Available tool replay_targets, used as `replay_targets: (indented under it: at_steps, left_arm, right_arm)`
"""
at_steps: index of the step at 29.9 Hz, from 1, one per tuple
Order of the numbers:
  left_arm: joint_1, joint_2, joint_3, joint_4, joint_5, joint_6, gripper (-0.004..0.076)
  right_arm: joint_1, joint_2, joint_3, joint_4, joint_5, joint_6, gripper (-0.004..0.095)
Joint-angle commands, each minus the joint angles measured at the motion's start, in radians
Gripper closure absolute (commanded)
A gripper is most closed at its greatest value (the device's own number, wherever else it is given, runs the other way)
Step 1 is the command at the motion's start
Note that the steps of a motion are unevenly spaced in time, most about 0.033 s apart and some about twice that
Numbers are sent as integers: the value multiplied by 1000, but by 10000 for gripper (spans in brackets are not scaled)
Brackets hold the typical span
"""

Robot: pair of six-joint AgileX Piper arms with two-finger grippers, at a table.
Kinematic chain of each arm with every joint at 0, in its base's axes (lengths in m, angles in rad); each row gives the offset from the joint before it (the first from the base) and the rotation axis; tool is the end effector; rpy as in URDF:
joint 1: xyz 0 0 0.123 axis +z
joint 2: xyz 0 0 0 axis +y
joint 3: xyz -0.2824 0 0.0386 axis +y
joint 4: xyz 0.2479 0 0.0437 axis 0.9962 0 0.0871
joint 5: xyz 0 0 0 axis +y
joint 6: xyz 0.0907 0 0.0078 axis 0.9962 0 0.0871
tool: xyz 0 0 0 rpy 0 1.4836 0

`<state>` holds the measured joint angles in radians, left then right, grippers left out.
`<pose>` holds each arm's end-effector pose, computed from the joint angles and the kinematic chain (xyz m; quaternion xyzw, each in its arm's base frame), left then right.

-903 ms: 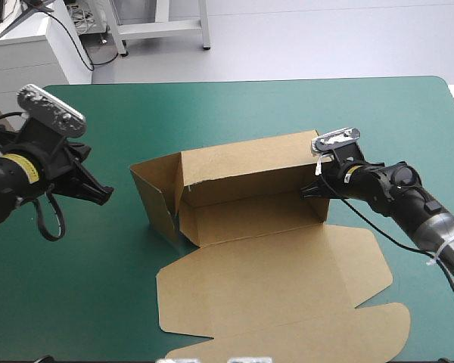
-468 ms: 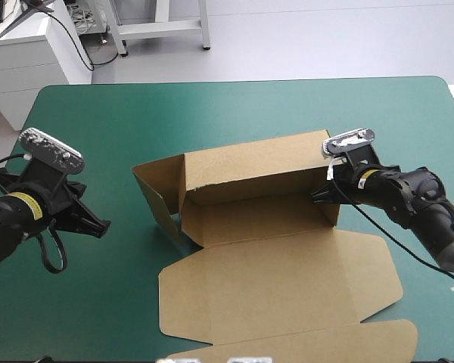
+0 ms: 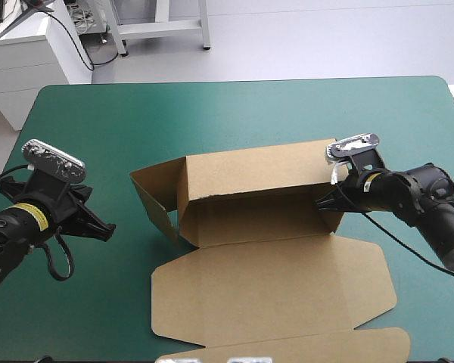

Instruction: Fold the box

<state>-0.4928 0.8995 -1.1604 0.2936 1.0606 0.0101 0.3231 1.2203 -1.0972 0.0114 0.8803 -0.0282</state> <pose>0.1434 -0.0509 0.4179 0.2353 0.8683 0.0432 0.4345 0.2330 0.0789 0.3421 -0.1635 0.9327 0.0525 0.3172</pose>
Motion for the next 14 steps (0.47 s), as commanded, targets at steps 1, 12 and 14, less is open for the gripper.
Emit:
replay_targets:
  at_steps: [1,12,14]
  left_arm:
    - [3,-12,-24,18,-63,-10,717]
    - [3,-22,-24,4,-54,-37,717]
    - [3,-22,-24,4,-52,-48,717]
  right_arm:
    - [-5,24,-22,21,93,5,922]
    - [-5,243,-113,34,-35,7,922]
    - [-5,298,-157,34,-56,7,921]
